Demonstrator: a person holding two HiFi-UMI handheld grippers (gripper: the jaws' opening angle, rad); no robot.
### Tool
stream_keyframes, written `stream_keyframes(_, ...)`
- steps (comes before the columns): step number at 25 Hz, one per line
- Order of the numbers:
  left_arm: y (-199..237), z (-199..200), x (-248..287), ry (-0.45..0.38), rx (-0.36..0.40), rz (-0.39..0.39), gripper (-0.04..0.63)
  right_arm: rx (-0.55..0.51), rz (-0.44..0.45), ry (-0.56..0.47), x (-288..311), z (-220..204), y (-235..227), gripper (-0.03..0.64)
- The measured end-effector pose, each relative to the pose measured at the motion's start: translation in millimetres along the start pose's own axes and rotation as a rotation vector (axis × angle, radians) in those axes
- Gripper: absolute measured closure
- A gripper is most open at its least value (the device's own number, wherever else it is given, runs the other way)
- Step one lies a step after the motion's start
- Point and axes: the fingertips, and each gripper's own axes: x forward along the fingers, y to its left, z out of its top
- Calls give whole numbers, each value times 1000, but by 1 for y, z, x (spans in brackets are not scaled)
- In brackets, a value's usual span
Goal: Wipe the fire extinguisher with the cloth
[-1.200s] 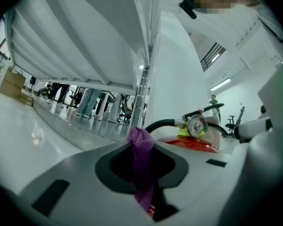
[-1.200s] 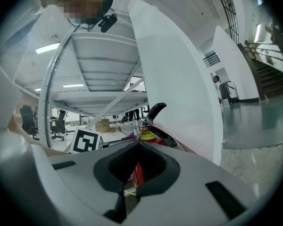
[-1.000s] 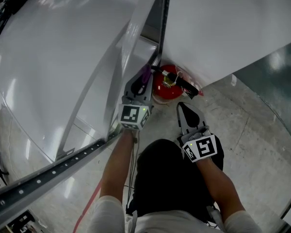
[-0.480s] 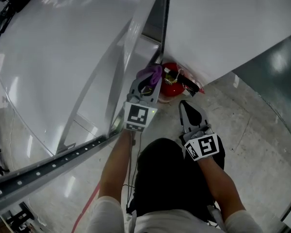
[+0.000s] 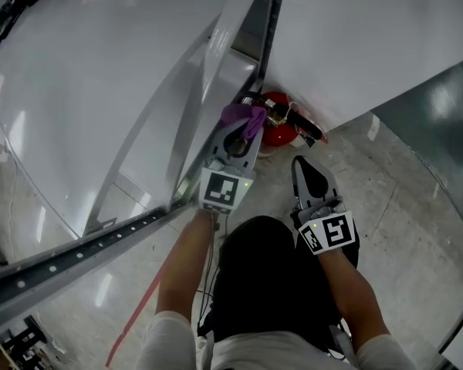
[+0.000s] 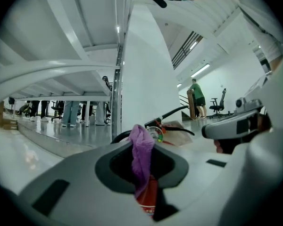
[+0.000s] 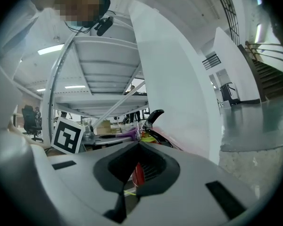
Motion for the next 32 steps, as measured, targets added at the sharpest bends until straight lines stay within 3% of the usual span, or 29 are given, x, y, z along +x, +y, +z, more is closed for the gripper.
stream_keyframes(3, -5, 4, -5, -21, -59, 0, 537, -8, 3, 2, 0, 0, 0, 604)
stream_keyframes(7, -10, 10, -24, -50, -75, -13, 537, -7, 0, 4, -3, 1, 1, 604)
stream_keyframes(11, 8, 8, -58, -67, -153, 115, 537, -13, -1, -20, -6, 6, 1, 604)
stream_keyframes(14, 27, -28, -80, -45, -157, 228, 537, -8, 5, -27, -4, 7, 2, 604)
stream_keyframes(17, 32, -77, -93, 23, -214, 292, 537, -13, 16, -27, -4, 6, 6, 604)
stream_keyframes(25, 10, -179, -67, 111, -364, 252, 537, -49, 2, -19, -13, 8, 1, 604)
stream_keyframes(32, 18, -246, -36, 196, -506, 295, 535, -90, -24, 8, -24, 5, -8, 604)
